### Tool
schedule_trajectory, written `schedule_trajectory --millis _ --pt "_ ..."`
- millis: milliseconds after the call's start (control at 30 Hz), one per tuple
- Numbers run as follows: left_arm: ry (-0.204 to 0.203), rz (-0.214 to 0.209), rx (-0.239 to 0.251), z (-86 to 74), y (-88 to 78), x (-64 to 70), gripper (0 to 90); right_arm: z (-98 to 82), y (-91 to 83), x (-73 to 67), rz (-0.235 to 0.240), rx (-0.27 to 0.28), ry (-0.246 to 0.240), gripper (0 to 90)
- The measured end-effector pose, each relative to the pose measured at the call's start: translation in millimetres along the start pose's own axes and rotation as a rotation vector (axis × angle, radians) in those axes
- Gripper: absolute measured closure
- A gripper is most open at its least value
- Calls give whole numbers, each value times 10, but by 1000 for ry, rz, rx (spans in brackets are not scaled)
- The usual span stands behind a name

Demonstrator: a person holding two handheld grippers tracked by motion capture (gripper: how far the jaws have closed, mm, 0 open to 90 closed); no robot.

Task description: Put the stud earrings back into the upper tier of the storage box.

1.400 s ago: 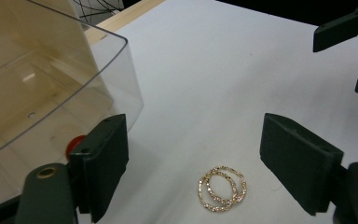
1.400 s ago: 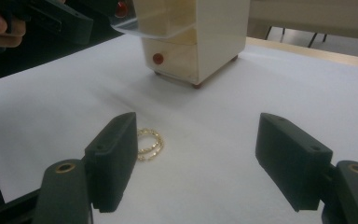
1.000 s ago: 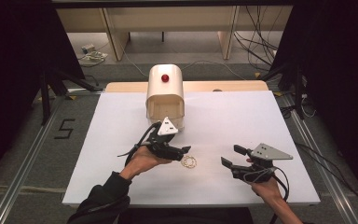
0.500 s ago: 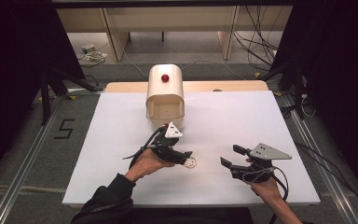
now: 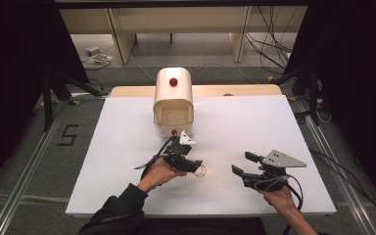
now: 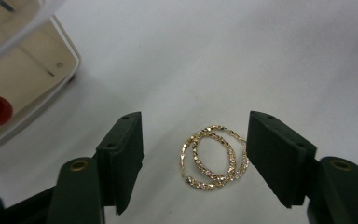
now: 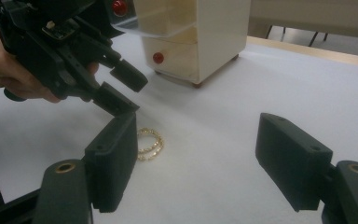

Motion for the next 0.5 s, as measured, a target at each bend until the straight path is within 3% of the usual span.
schedule_trajectory --millis 500 --pt "5 15 -71 -124 188 44 544 1 16 -34 6 -5 -10 303"
Point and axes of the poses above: each handheld gripper's, and its own axes: y roughly forward along the jaws, z roughly out of its top, x roughly to its right, the point moved 7 cm from there along y, roughly forward along the jaws, and after that the axes turned 10 degrees about -z, right-handed, at the moved point
